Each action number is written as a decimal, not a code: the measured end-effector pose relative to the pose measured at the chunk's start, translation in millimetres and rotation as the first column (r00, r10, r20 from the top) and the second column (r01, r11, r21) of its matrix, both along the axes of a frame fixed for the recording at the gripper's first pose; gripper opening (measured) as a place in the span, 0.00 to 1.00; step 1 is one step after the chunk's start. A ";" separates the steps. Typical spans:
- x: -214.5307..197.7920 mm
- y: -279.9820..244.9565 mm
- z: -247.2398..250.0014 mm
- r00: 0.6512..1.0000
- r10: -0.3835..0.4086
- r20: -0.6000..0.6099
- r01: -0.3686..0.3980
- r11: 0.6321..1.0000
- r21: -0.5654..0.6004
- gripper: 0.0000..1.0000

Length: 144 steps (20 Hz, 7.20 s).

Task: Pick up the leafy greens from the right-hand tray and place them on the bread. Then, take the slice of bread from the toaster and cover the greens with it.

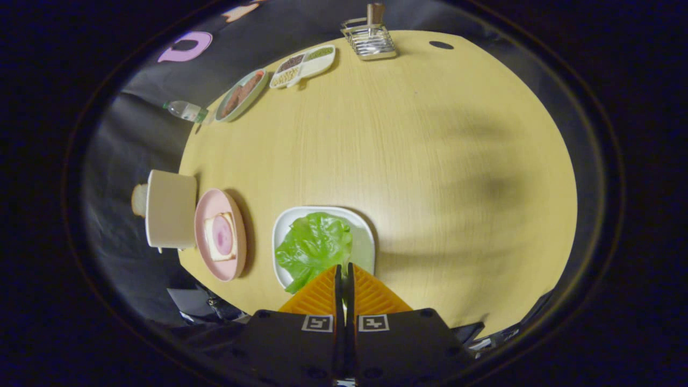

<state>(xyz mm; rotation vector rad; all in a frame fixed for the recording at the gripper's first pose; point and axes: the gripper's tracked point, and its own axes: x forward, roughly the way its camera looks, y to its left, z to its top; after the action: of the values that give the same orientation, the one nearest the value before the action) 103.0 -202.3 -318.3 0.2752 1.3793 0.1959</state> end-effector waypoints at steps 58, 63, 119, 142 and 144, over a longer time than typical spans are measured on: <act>-17.0 232.2 103.2 0.999 0.033 0.023 -0.034 0.998 0.054 1.00; -20.6 278.2 142.6 0.994 0.106 -0.009 -0.106 0.993 0.053 1.00; 20.7 380.9 217.8 0.995 0.096 0.039 -0.104 0.884 0.456 0.10; -1.9 263.9 -2.1 0.955 0.283 -0.085 -0.255 0.935 0.248 0.10; 0.4 258.2 -9.1 0.956 0.282 -0.081 -0.259 0.942 0.215 0.11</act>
<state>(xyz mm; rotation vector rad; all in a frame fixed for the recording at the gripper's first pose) 103.4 56.0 -327.4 0.2669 1.5072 0.5603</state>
